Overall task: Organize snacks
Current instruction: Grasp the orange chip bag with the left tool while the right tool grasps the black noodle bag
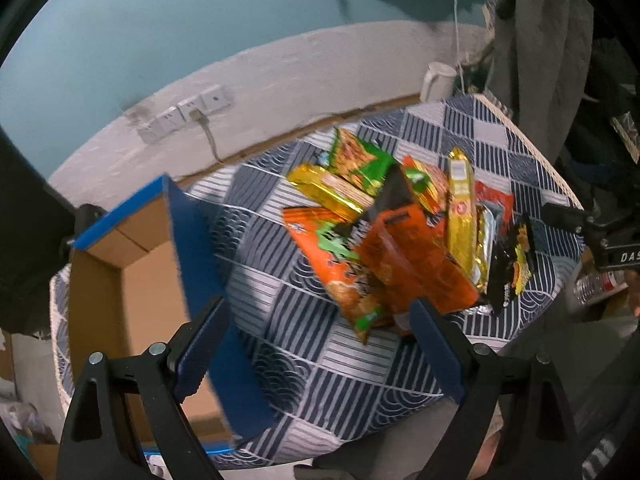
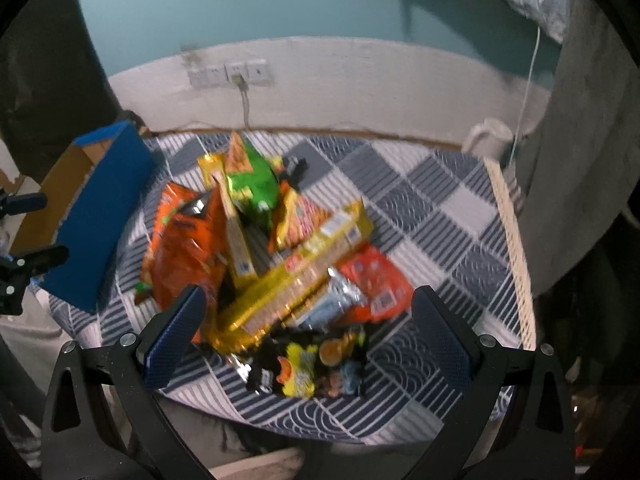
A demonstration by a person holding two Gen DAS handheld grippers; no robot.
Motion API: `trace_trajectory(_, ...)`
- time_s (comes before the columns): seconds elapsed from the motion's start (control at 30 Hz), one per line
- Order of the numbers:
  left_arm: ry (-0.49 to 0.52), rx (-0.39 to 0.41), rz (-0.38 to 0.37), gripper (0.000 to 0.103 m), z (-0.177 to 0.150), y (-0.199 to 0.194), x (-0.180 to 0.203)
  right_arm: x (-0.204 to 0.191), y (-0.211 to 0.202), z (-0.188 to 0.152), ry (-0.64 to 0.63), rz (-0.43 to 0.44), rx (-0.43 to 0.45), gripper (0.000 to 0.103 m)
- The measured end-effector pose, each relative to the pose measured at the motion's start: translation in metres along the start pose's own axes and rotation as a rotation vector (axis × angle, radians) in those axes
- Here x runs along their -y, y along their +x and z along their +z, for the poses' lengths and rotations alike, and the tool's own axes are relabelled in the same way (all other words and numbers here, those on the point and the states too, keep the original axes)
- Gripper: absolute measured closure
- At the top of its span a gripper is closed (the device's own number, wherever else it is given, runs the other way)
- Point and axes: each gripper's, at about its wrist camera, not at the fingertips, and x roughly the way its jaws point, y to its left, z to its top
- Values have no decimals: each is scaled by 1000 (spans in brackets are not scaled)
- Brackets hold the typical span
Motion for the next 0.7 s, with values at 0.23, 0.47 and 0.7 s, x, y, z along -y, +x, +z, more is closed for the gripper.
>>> trace_trajectory(0.23, 45, -52, 5, 11, -4, 31, 17, 15, 34, -23, 52, 24, -96, 3)
trace_trajectory(0.47, 51, -84, 22, 11, -3, 52, 16, 19, 68, -35, 73, 33, -171, 3)
trace_trajectory(0.7, 36, -111, -10, 11, -2, 65, 16, 15, 96, -43, 71, 33, -229, 3)
